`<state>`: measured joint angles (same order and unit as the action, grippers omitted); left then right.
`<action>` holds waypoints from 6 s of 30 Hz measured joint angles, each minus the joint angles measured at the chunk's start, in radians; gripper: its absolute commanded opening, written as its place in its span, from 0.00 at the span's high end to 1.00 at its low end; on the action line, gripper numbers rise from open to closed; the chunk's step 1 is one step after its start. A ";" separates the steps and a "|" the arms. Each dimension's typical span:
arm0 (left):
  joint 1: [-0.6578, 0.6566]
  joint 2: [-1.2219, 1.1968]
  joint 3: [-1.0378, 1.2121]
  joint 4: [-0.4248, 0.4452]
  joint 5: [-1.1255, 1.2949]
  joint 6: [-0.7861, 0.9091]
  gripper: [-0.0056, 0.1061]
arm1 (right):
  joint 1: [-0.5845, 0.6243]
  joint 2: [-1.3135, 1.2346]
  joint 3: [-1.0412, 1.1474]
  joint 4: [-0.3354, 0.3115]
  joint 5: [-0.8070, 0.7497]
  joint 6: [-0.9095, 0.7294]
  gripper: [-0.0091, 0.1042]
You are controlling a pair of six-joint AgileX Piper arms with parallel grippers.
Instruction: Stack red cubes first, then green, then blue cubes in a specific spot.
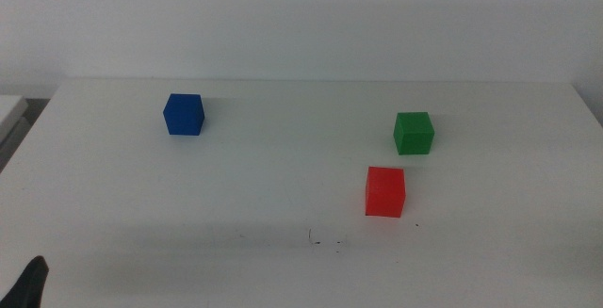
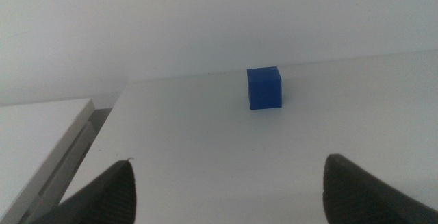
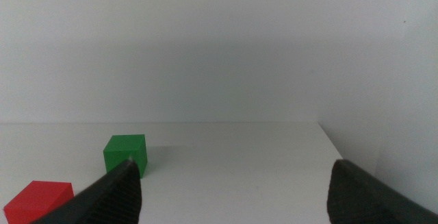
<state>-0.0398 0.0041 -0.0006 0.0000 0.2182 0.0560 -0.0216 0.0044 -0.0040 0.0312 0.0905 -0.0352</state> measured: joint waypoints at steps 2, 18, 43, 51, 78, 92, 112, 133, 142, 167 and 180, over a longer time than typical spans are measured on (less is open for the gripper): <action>0.000 0.000 0.000 0.000 0.000 0.000 0.11 | 0.000 0.000 0.000 0.000 -0.008 0.000 0.10; 0.000 0.000 0.000 0.000 0.000 0.000 0.11 | 0.000 0.013 -0.003 0.027 -0.031 0.093 0.10; 0.000 0.000 0.000 0.000 0.000 0.002 0.11 | 0.002 0.680 -0.699 0.183 0.756 0.129 0.10; 0.000 0.000 0.000 0.000 0.000 0.002 0.11 | 0.260 1.033 -0.877 0.112 0.767 0.257 0.10; 0.000 0.000 0.000 0.000 0.000 0.002 0.11 | 0.576 1.890 -1.480 -0.219 0.820 0.802 0.10; 0.000 0.000 0.000 0.000 0.000 0.000 0.11 | 0.578 1.987 -1.487 -0.244 0.801 0.804 0.10; 0.000 0.000 0.000 0.000 0.000 0.000 0.11 | 0.631 2.039 -1.522 -0.296 0.829 0.843 0.79; 0.000 0.000 0.000 0.000 0.000 0.000 0.11 | 0.837 2.118 -1.675 -0.329 0.957 0.981 0.79; 0.000 0.000 0.000 0.000 0.000 0.000 0.11 | 0.834 2.166 -1.675 -0.350 0.943 0.984 0.79; 0.000 0.000 0.000 0.000 0.000 0.000 0.11 | 0.733 1.875 -1.683 -0.356 0.990 0.770 0.10; 0.000 -0.001 0.000 0.000 0.000 0.000 0.11 | 0.361 2.086 -1.803 -0.309 0.833 0.394 0.10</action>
<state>-0.0398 0.0034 -0.0006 0.0000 0.2182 0.0564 0.3397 2.0908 -1.8073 -0.2777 0.9231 0.3591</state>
